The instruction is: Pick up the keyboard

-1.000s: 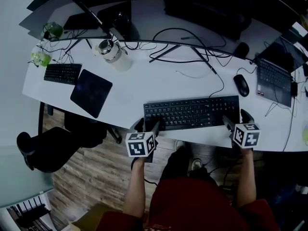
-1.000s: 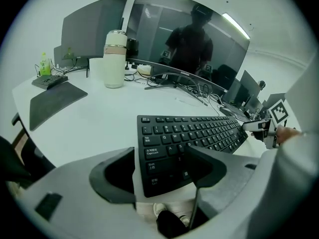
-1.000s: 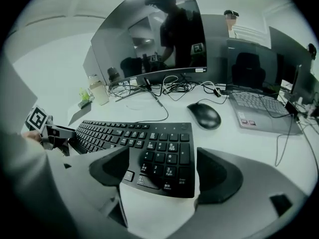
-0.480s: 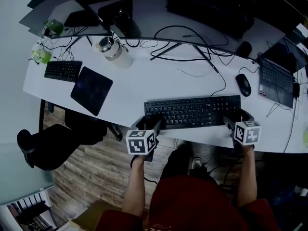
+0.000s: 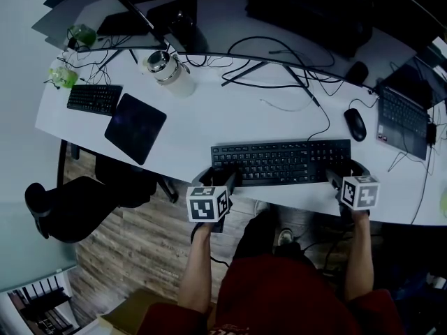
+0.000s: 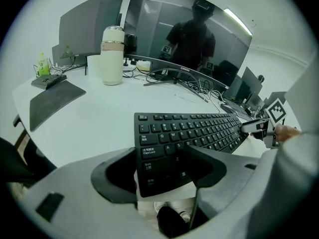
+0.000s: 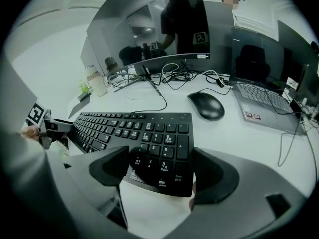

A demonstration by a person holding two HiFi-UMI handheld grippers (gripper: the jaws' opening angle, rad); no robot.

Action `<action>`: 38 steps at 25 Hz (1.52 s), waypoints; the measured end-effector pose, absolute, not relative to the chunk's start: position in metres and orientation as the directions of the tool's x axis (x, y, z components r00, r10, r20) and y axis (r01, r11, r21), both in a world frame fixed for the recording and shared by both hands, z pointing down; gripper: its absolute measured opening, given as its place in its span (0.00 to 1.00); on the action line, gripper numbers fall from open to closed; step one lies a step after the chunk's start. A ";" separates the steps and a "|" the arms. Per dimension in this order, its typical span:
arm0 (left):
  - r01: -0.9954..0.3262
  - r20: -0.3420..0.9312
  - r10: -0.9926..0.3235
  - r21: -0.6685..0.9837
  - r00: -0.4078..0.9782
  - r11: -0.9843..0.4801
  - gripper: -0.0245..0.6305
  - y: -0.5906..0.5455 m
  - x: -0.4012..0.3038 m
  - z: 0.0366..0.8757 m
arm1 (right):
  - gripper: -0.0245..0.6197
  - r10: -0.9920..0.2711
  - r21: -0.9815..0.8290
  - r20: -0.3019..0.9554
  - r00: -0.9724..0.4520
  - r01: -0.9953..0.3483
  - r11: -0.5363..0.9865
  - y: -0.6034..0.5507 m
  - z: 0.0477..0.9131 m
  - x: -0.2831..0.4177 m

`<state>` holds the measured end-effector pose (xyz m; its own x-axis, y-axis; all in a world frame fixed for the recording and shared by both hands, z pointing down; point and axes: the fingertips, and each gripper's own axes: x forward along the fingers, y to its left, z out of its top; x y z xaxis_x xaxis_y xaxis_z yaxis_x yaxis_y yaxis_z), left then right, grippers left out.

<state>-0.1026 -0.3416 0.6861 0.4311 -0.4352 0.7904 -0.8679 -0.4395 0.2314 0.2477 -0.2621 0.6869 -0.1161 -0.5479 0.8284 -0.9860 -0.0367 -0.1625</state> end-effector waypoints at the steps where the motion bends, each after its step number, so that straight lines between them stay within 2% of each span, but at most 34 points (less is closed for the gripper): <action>1: -0.869 0.791 -0.436 0.230 0.429 -0.439 0.48 -0.341 -0.103 0.686 | 0.65 -0.551 -0.162 0.826 -0.114 -0.986 -0.038 -0.262 0.686 0.247; 17: -0.883 0.739 -0.531 0.186 0.415 -0.432 0.48 -0.330 -0.104 0.650 | 0.64 -0.659 -0.133 0.748 -0.079 -0.991 -0.032 -0.257 0.649 0.250; 26: -0.887 0.654 -0.629 0.148 0.420 -0.438 0.48 -0.330 -0.092 0.595 | 0.59 -0.762 -0.121 0.645 -0.060 -0.992 -0.024 -0.257 0.589 0.267; 38: -0.896 0.493 -0.763 0.080 0.417 -0.438 0.48 -0.331 -0.077 0.496 | 0.58 -0.884 -0.102 0.465 -0.056 -0.995 0.009 -0.261 0.496 0.282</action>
<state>-0.0769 -0.3306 0.4956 0.4169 -0.7635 0.4933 -0.8956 -0.4377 0.0795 0.2820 -0.2615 0.4965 -0.0561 -0.8836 0.4650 -0.9947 0.0094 -0.1022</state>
